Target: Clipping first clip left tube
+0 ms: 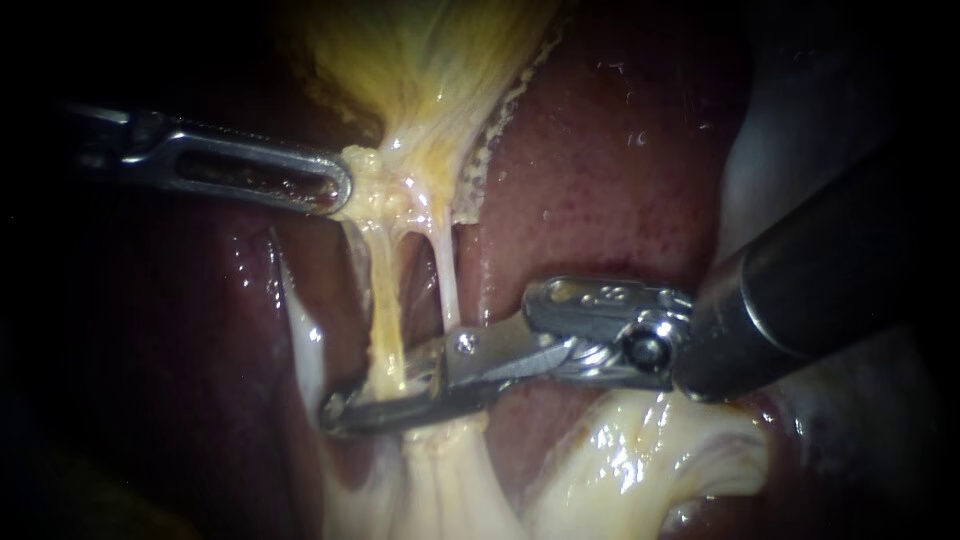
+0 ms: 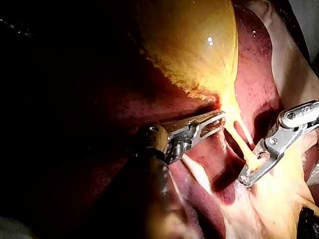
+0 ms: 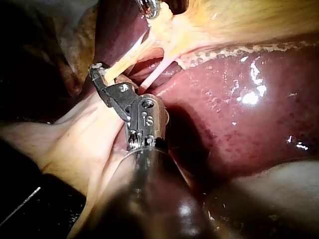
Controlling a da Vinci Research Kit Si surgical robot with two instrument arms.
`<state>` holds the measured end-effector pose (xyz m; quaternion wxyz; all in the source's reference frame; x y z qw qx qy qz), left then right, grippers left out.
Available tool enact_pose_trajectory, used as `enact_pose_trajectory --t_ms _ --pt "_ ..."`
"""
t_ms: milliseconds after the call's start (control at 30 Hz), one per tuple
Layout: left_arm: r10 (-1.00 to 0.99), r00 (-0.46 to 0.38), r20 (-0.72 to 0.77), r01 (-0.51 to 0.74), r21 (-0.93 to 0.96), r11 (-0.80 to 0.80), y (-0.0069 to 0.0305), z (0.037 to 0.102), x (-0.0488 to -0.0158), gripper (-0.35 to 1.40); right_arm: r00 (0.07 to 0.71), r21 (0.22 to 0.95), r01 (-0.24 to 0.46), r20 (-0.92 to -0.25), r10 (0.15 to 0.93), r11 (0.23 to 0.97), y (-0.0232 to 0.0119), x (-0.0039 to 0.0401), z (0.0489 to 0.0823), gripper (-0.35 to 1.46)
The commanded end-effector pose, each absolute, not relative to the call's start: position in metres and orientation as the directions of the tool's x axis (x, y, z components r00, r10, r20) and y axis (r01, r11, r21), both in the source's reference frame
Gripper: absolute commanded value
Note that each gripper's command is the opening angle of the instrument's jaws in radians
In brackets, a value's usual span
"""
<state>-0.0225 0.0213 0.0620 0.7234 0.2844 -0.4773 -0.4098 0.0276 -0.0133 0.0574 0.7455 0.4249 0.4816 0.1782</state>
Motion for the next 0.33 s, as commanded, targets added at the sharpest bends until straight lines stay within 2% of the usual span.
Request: enact_pose_trajectory --t_ms 33,333 --pt "-0.865 0.209 0.457 0.322 0.802 0.502 0.0213 0.0620 -0.0224 -0.35 0.471 0.802 0.146 -0.571 0.672 0.580 -0.0135 0.0277 0.0576 -0.35" --pt "-0.865 0.209 0.457 0.322 0.802 0.502 0.0213 0.0620 -0.0224 -0.35 0.471 0.801 0.144 -0.572 0.672 0.581 -0.0133 0.0274 0.0582 -0.35"
